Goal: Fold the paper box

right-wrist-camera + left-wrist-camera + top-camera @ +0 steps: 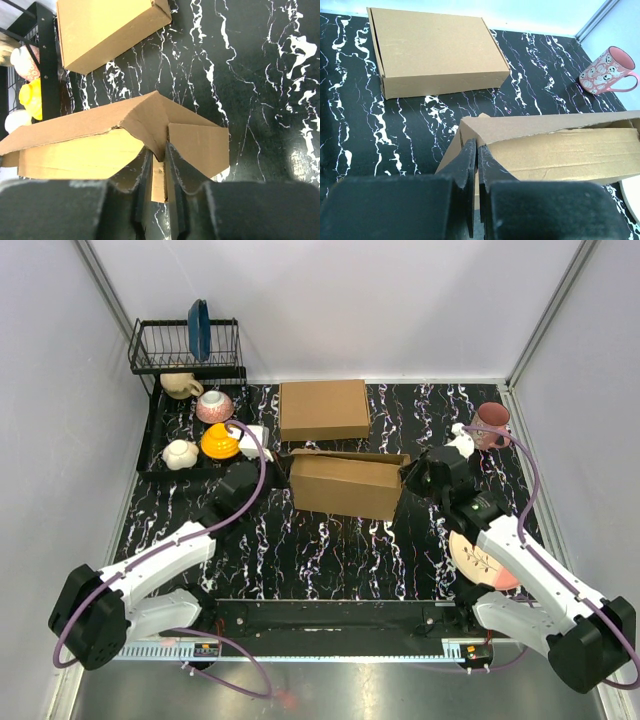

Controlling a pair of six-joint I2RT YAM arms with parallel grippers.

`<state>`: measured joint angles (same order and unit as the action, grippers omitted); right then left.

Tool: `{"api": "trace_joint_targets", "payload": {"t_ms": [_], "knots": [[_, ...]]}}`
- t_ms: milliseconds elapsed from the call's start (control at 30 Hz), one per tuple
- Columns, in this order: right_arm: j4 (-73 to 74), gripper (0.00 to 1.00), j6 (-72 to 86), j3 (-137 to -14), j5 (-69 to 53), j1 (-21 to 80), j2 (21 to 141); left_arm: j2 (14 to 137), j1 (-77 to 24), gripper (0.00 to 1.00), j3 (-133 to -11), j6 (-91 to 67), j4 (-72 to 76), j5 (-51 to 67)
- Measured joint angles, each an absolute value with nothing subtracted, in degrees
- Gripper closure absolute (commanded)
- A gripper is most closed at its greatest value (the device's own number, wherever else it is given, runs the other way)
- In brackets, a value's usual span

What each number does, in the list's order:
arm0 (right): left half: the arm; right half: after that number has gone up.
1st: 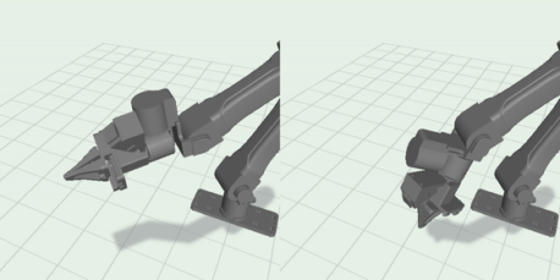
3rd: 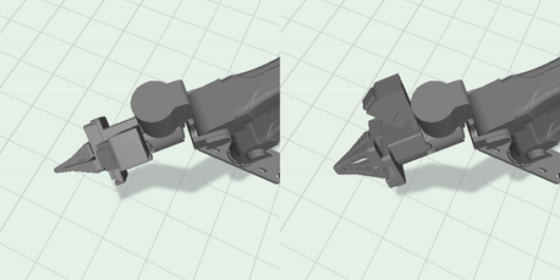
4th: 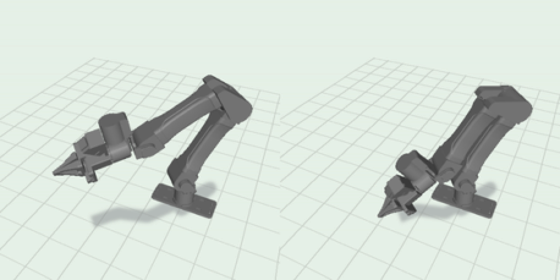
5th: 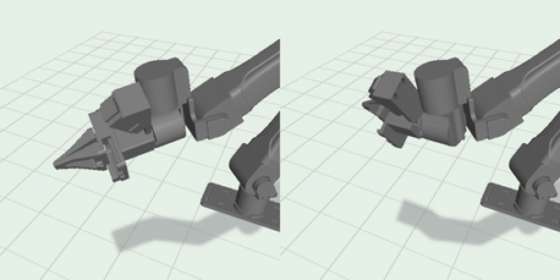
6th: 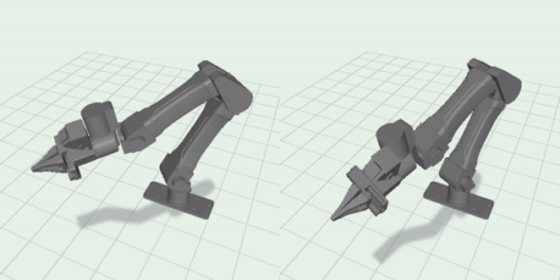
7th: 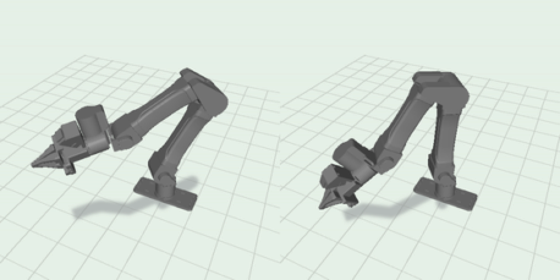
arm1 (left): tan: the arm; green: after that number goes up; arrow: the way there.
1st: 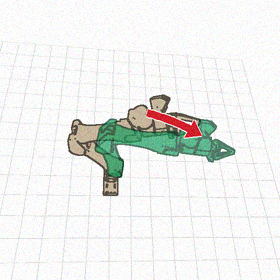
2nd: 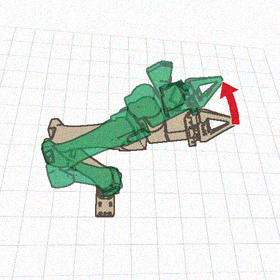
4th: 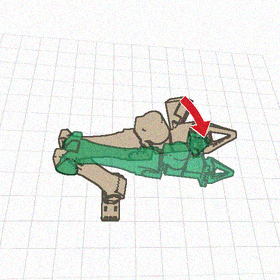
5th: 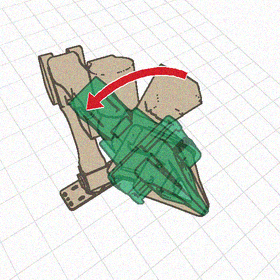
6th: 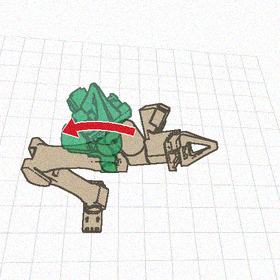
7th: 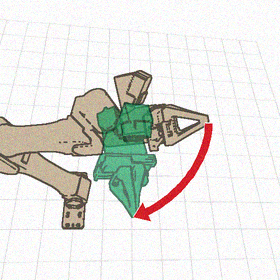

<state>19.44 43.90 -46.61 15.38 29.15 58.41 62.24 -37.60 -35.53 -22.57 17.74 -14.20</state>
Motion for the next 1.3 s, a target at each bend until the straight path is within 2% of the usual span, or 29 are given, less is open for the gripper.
{"api": "trace_joint_targets", "payload": {"t_ms": [333,667,967,1300], "knots": [[27.97,0.58,44.53,-49.56,12.67,29.76,56.34,62.22,-40.21,1.0,-35.2,-22.48,17.8,-19.46],[45.01,0.55,39.13,-54.98,15.27,29.95,55.55,62.24,-40.64,1.0,-35.66,-22.28,16.36,-22.35],[45.69,0.47,35.92,-58.11,15.73,29.95,56.03,62.54,-40.99,1.0,-37.06,-21.74,14.13,-23.24],[38.02,0.48,30.24,-62.46,18.59,29.95,58.85,64.53,-41.76,1.0,-39.57,-20.73,12.14,-23.59]]}}
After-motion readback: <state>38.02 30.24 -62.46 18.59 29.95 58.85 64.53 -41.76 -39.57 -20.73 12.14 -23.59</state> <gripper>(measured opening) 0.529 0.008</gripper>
